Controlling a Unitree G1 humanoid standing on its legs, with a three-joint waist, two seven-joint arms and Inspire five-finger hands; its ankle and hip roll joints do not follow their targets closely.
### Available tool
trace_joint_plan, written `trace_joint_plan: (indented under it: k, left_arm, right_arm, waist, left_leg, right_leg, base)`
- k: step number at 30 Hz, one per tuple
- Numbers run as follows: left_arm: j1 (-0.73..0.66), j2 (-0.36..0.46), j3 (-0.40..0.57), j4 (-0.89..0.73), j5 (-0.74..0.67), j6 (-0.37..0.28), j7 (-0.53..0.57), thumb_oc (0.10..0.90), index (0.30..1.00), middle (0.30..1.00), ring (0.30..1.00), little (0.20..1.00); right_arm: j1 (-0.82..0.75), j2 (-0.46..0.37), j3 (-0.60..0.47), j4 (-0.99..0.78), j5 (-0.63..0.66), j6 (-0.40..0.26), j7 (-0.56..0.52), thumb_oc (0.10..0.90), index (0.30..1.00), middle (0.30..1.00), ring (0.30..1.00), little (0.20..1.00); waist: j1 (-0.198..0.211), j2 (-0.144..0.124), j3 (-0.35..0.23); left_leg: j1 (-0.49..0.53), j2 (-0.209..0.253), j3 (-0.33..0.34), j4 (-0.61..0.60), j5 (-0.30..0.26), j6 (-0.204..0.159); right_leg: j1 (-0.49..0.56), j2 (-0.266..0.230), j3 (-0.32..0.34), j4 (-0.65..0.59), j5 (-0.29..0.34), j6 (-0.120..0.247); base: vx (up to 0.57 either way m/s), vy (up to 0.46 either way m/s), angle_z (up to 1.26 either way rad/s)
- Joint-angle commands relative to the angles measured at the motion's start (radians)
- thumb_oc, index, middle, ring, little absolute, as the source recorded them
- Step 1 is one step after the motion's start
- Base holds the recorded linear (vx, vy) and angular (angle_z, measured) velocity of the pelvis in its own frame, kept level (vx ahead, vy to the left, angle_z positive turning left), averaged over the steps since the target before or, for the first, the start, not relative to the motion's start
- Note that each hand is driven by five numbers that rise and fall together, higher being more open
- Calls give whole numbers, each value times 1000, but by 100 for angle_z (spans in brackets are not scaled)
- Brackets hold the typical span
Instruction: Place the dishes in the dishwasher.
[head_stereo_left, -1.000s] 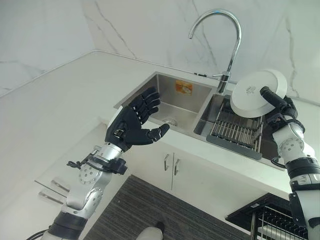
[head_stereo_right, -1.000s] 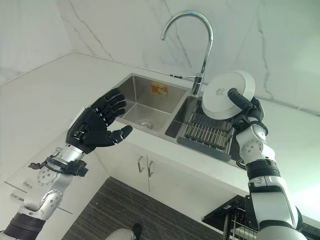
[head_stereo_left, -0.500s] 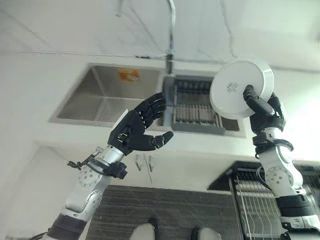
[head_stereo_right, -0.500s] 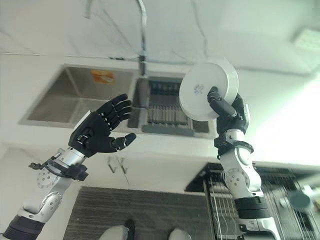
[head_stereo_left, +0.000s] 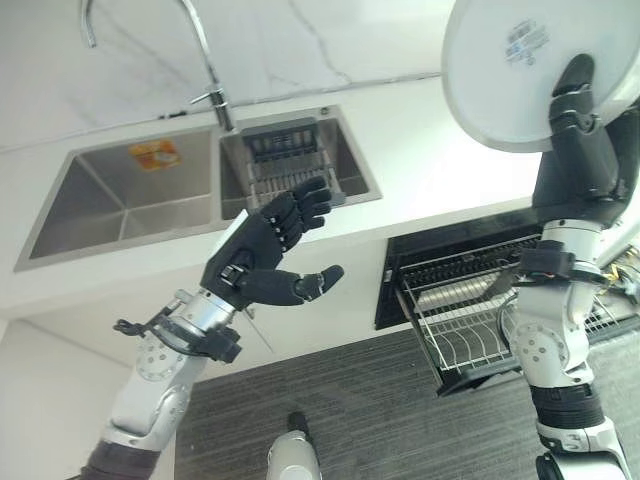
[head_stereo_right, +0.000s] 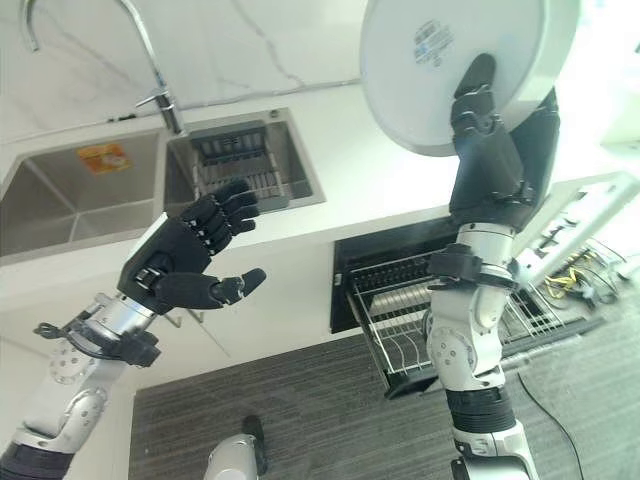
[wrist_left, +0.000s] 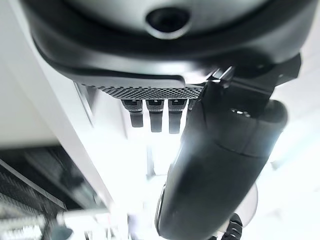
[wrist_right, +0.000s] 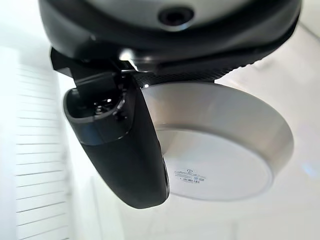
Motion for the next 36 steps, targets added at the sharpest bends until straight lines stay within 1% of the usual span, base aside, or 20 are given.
trace_joint_plan:
  k: [1,7,9,11,13,14,16,18,21,23,25,26,27,28,30,31,33,34,35,36]
  left_arm:
    - [-101,13,20,-85,12,-81,4,800,900,900,900,900]
    - [-63,-25,-2,-85,83,-94,-8,800,900,900,900,900]
    - [-42,-30,-15,-82,99,-88,-9,800,900,900,900,900]
    - [-23,-31,-27,-70,103,-86,-1,800,900,900,900,900]
    - [9,-32,-27,-62,104,-68,5,800,900,900,900,900]
    - [33,-34,-24,-64,108,-54,9,800,900,900,900,900]
    - [67,-35,-6,-65,96,-37,10,800,900,900,900,900]
    - [79,-44,9,-69,88,-19,-7,800,900,900,900,900]
    - [84,-45,6,-70,92,-14,-18,800,900,900,900,900]
    - [63,-41,-18,-70,118,-17,4,800,900,900,900,900]
    - [42,-37,-27,-65,116,-13,7,800,900,900,900,900]
    - [28,-32,-37,-56,100,-9,0,800,900,900,900,900]
    - [25,-29,-42,-51,88,-9,-3,800,900,900,900,900]
    - [18,-30,-53,-38,98,-18,-13,800,900,900,900,900]
    - [13,-39,-69,-22,135,-39,-19,800,900,900,900,900]
    - [13,-42,-73,-20,150,-41,-17,800,900,900,900,900]
    - [5,-29,-64,-20,149,-31,-13,800,900,900,900,900]
    - [-6,-12,-57,-21,138,-16,-9,800,900,900,900,900]
    - [-13,-6,-55,-19,138,-12,-11,800,900,900,900,900]
    - [-16,-2,-60,-13,149,-11,-8,800,900,900,900,900]
  right_arm:
    - [-95,-1,-53,-94,42,-55,86,400,300,300,300,300]
    - [-25,-8,-78,-148,68,10,81,400,300,300,300,300]
    - [-15,-11,-76,-160,77,36,74,400,300,300,300,300]
    - [-4,-12,-70,-168,67,49,68,400,300,300,300,300]
    - [18,-21,-61,-181,64,68,60,400,300,300,300,300]
    - [42,-26,-55,-185,83,87,48,400,300,300,300,300]
    - [71,-22,-48,-174,120,103,52,400,300,300,300,300]
    - [106,9,-48,-168,166,127,46,400,300,300,300,300]
    - [124,39,-38,-162,153,128,30,400,300,300,300,300]
    - [131,37,-48,-160,166,159,-8,400,300,300,300,300]
    - [134,42,-57,-153,170,166,-12,400,300,300,300,300]
    - [137,57,-59,-155,136,137,-17,400,300,300,300,300]
    - [138,62,-60,-157,128,127,-22,400,300,300,300,300]
    - [144,78,-58,-161,128,104,-13,400,300,300,300,300]
    - [157,101,-60,-163,93,83,-14,400,300,300,300,300]
    - [162,110,-64,-162,63,89,-25,400,300,300,300,300]
    - [171,113,-81,-154,-2,101,-44,400,300,300,300,300]
    - [186,99,-88,-154,-23,97,-49,400,300,300,300,300]
    - [196,96,-93,-155,-30,89,-49,400,300,300,300,300]
    - [214,92,-101,-162,-50,79,-51,400,300,300,300,300]
  waist:
    - [19,-40,-89]
    - [-31,-36,-78]
    - [-41,-35,-72]
    - [-47,-34,-68]
    - [-44,-33,-66]
    - [-26,-27,-62]
    - [-9,-22,-70]
    - [-2,-19,-78]
    - [-9,-18,-84]
    - [-16,-24,-92]
    - [-20,-28,-92]
    - [-31,-31,-86]
    - [-36,-28,-82]
    - [-44,-4,-65]
    - [-55,10,-32]
    - [-59,-1,-19]
    - [-65,-7,-12]
    - [-74,-21,-4]
    - [-80,-33,-1]
    - [-96,-46,1]
  left_leg:
    - [25,-71,-22,114,-308,-44]
    - [-4,6,11,114,-252,-72]
    - [-3,22,13,114,-241,-81]
    - [1,25,13,114,-238,-84]
    - [8,-4,-8,114,-251,-75]
    - [11,-84,-35,114,-279,-25]
    - [30,-162,-61,114,-319,11]
    - [47,-202,-77,114,-340,28]
    - [60,-206,-93,114,-357,31]
    - [63,-232,-132,114,-370,45]
    - [64,-243,-151,114,-377,53]
    - [67,-253,-156,114,-384,72]
    - [69,-255,-160,114,-386,80]
    - [68,-243,-188,114,-380,89]
    - [52,-240,-231,114,-371,93]
    - [57,-250,-241,114,-376,97]
    - [55,-243,-264,114,-370,88]
    - [69,-240,-279,114,-382,76]
    - [66,-241,-284,114,-382,71]
    - [68,-238,-292,114,-391,64]
  right_leg:
    - [-63,66,21,-6,-23,-48]
    - [-89,140,51,-6,-57,-103]
    - [-98,163,58,-6,-62,-118]
    - [-103,178,68,-6,-63,-125]
    - [-110,187,88,-6,-58,-125]
    - [-131,185,92,-6,-36,-127]
    - [-144,181,105,-6,-33,-120]
    - [-148,173,99,-6,-25,-112]
    - [-148,172,91,-6,-21,-115]
    - [-149,171,100,-6,-13,-113]
    - [-136,170,97,-6,-7,-110]
    - [-103,177,83,-6,89,-90]
    - [-99,178,78,-6,144,-81]
    - [-110,182,74,81,221,-72]
    - [-203,152,108,253,246,-76]
    - [-233,136,147,262,240,-76]
    - [-220,132,162,112,238,-87]
    - [-210,100,208,-6,237,-72]
    - [-238,75,241,-6,224,-68]
    - [-267,50,305,-6,208,-56]
  base:
    - [-160,-144,-20]
    - [-136,-158,-12]
    - [-75,-177,-12]
    - [-6,-126,-15]
    - [15,-71,-33]
    - [-2,-5,-43]
    - [53,34,-44]
    - [137,76,-36]
    - [157,108,6]
    - [217,218,9]
    - [238,280,6]
    - [274,321,14]
    - [218,324,29]
    - [73,224,36]
    - [2,118,44]
    - [-4,-75,33]
    - [51,-292,11]
    - [48,-458,6]
    - [45,-556,10]
    - [45,-417,29]
